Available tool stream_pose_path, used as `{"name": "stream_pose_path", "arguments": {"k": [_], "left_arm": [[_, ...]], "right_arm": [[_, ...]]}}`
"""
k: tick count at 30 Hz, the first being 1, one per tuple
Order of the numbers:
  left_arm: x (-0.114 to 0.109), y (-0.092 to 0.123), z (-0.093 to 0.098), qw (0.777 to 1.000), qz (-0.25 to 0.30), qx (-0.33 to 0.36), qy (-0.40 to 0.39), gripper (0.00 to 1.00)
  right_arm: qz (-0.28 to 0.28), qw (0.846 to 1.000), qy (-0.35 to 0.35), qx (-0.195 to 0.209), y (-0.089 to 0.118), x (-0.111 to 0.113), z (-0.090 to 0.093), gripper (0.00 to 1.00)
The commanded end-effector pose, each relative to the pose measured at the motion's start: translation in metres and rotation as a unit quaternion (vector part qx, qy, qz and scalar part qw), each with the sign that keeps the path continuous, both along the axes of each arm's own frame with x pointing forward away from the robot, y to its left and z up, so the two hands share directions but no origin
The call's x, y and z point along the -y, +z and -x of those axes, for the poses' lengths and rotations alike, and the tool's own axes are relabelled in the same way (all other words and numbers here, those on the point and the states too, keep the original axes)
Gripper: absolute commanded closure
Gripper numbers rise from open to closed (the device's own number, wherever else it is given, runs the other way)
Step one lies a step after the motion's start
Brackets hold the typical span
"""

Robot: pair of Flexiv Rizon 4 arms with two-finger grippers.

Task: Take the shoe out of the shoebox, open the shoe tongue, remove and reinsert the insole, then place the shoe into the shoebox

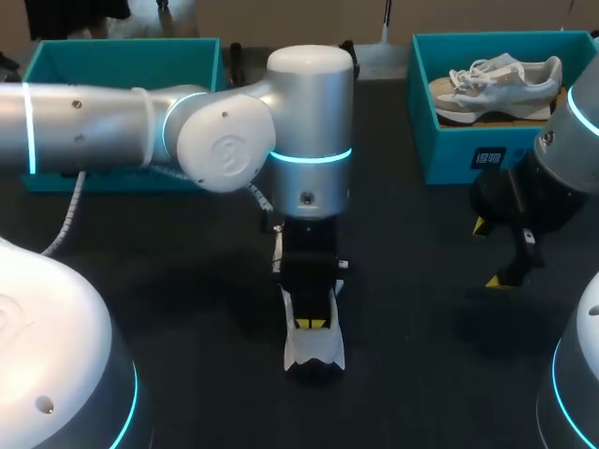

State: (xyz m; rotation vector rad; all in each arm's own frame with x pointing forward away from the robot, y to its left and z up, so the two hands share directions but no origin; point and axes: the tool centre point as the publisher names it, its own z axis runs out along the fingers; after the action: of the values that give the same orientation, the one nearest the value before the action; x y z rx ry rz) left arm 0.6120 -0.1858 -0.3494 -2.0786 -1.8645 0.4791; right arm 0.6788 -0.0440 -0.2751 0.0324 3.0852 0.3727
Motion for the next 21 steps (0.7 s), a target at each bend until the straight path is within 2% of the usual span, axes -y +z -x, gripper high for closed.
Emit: {"name": "stream_pose_path", "arguments": {"k": [1,10,15,21], "left_arm": [[-0.002,-0.005,0.004,1.0,0.0,-0.001,-0.001,1.0],[-0.001,-0.025,0.003,1.0,-0.009,-0.004,0.0,1.0],[-0.009,-0.032,0.001,1.0,0.005,-0.003,-0.008,1.0],[-0.015,-0.041,-0.006,0.999,-0.001,0.032,0.0,1.0]], "right_arm": [[0.0,1.0,-0.001,0.002,-0.001,0.0,0.001,0.0],[0.0,1.0,-0.001,0.002,-0.001,0.0,0.001,0.0],[0.0,1.0,-0.001,0.002,-0.001,0.0,0.001,0.0],[0.0,1.0,-0.001,0.002,-0.001,0.0,0.001,0.0]]}}
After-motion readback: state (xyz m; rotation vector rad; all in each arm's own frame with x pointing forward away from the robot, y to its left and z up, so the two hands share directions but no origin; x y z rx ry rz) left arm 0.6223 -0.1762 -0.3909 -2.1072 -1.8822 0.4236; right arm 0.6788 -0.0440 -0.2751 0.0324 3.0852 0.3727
